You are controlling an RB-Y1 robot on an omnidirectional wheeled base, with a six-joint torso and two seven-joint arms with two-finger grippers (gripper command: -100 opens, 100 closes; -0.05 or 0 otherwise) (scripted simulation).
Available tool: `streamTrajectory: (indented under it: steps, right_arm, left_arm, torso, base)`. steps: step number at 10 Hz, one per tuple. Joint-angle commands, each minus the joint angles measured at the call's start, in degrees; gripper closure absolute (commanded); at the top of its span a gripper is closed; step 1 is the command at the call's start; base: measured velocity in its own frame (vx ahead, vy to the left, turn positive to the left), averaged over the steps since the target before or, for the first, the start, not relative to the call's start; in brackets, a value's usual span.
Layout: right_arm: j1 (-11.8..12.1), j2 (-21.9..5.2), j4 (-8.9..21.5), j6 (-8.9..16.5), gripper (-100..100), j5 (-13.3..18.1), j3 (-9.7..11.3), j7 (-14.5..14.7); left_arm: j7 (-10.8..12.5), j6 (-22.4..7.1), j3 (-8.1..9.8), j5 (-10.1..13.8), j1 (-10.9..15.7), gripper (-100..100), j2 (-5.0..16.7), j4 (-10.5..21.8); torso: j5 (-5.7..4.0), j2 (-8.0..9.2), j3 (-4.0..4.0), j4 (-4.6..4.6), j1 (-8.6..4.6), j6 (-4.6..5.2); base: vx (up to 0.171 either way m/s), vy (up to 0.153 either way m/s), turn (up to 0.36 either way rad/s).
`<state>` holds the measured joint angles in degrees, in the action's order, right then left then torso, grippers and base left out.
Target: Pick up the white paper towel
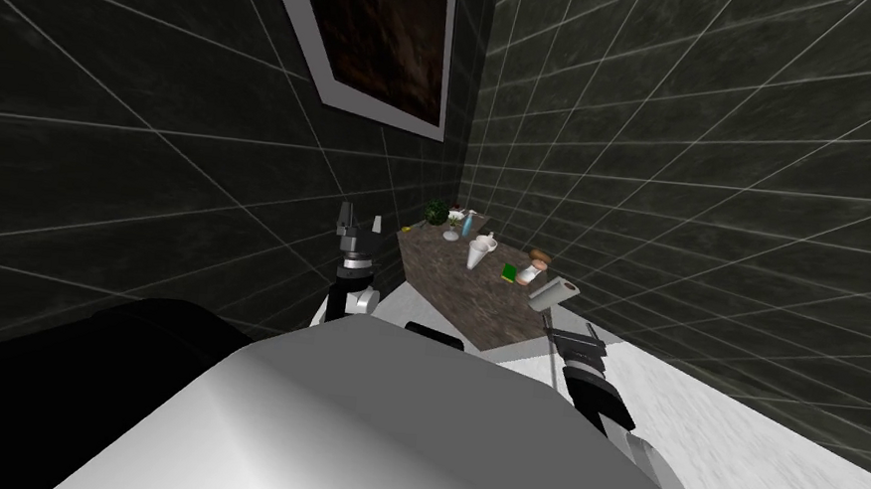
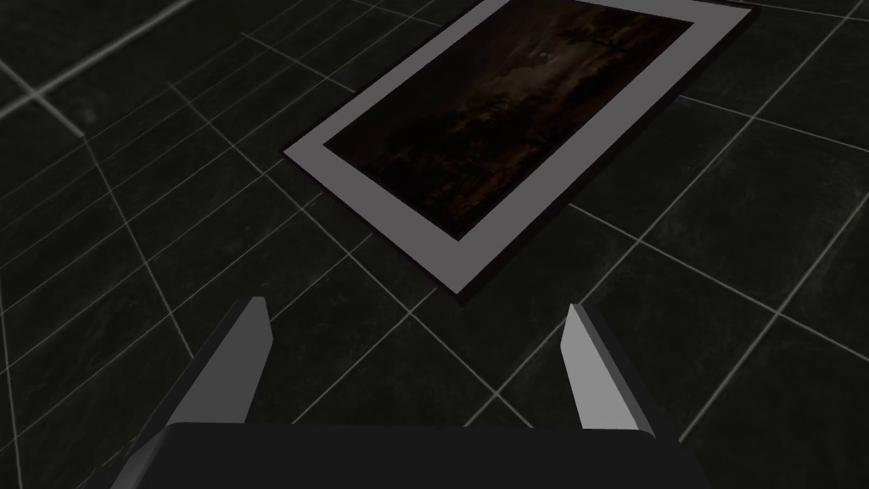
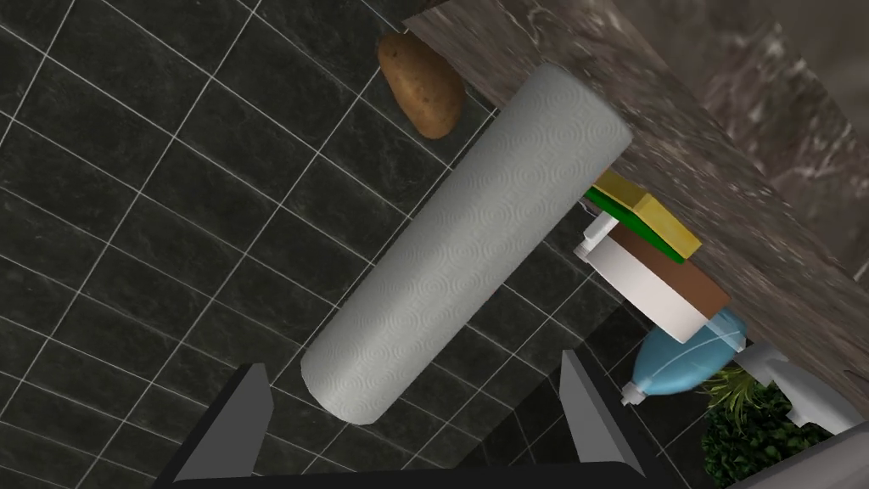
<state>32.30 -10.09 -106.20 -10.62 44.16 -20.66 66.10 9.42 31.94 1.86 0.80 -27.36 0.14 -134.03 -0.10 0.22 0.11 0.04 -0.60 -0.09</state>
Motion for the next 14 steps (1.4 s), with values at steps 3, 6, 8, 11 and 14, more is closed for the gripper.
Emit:
streamTrajectory:
  steps: [3,6,8,11,14]
  right_arm:
    - [-0.2,-1.5,0.9,0.8,-100,6.3,0.1,0.9]
    - [-0.5,-2.3,1.6,1.3,-100,10.7,0.2,1.5]
    - [-0.8,-3.0,2.3,1.8,-100,14.5,0.3,2.2]
    - [-1.2,-3.6,3.1,2.4,-100,19.2,0.3,2.9]
    - [-1.7,-4.1,3.9,3.0,-100,23.6,0.4,3.7]
  left_arm:
    - [0.0,0.0,0.00,0.0,0.0,0,0.0,0.0]
    - [0.0,0.0,0.00,0.0,0.0,0,0.0,0.0]
    - [0.0,0.0,0.00,0.0,0.0,0,0.0,0.0]
    - [0.0,0.0,0.00,0.0,0.0,0,0.0,0.0]
    - [0.0,0.0,0.00,0.0,0.0,0,0.0,0.0]
  torso:
    - [0.00,0.07,0.04,0.01,0.01,0.00]
    - [-0.01,-0.03,-0.01,0.00,-0.01,0.03]
    - [0.02,-0.12,-0.07,-0.03,0.10,-0.01]
    - [-0.02,-0.03,-0.01,0.00,-0.04,0.02]
    - [-0.01,-0.12,-0.06,-0.02,0.00,0.03]
  base:
    - [-0.102,-0.051,0.090]
    - [-0.075,-0.046,0.065]
    - [-0.076,-0.035,0.111]
    - [-0.082,-0.054,0.074]
    - [-0.065,-0.038,0.081]
